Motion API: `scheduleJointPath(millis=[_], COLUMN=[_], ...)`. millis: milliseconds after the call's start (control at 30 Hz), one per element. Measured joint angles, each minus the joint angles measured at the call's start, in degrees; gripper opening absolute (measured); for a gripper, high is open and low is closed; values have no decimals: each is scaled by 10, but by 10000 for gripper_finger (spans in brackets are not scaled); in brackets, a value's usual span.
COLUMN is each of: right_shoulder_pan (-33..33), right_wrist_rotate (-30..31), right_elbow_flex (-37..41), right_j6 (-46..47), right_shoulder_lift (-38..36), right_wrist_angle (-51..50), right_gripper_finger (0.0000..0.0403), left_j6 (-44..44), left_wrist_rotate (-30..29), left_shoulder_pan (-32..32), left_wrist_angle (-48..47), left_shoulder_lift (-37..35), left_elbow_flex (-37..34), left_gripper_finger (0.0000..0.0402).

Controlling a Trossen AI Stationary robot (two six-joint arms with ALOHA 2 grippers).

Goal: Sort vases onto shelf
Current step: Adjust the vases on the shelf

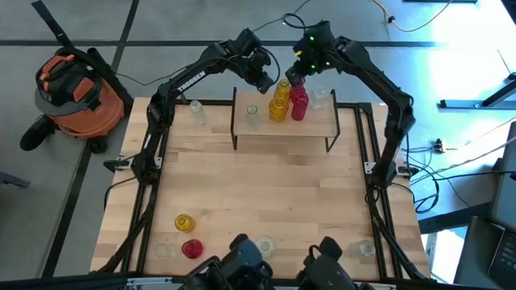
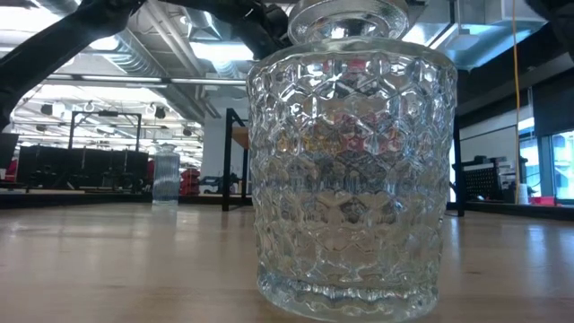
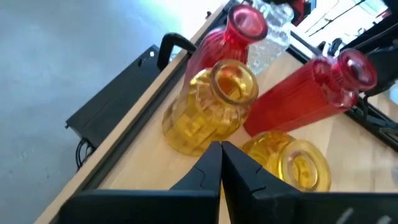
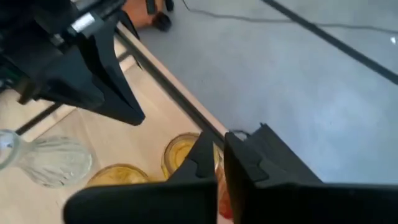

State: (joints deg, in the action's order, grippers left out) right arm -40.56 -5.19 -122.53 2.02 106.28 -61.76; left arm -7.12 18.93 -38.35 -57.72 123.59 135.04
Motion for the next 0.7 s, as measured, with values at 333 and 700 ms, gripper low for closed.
scheduleJointPath(millis=[333, 700], right_shoulder_pan=[0, 1], right_wrist_rotate=[-17, -34], right_elbow_flex=[-61, -62], right_j6=[8, 12], right_shoulder_lift=[55, 76], right_wrist_angle=[-74, -72], right_gripper_finger=[1, 0], left_j6=[2, 2], left_wrist_rotate=[-33, -48], left_shoulder_pan=[-4, -37], left_wrist_angle=[2, -52], left_shoulder_lift=[0, 0], left_elbow_flex=[0, 0], left_gripper_finger=[0, 0])
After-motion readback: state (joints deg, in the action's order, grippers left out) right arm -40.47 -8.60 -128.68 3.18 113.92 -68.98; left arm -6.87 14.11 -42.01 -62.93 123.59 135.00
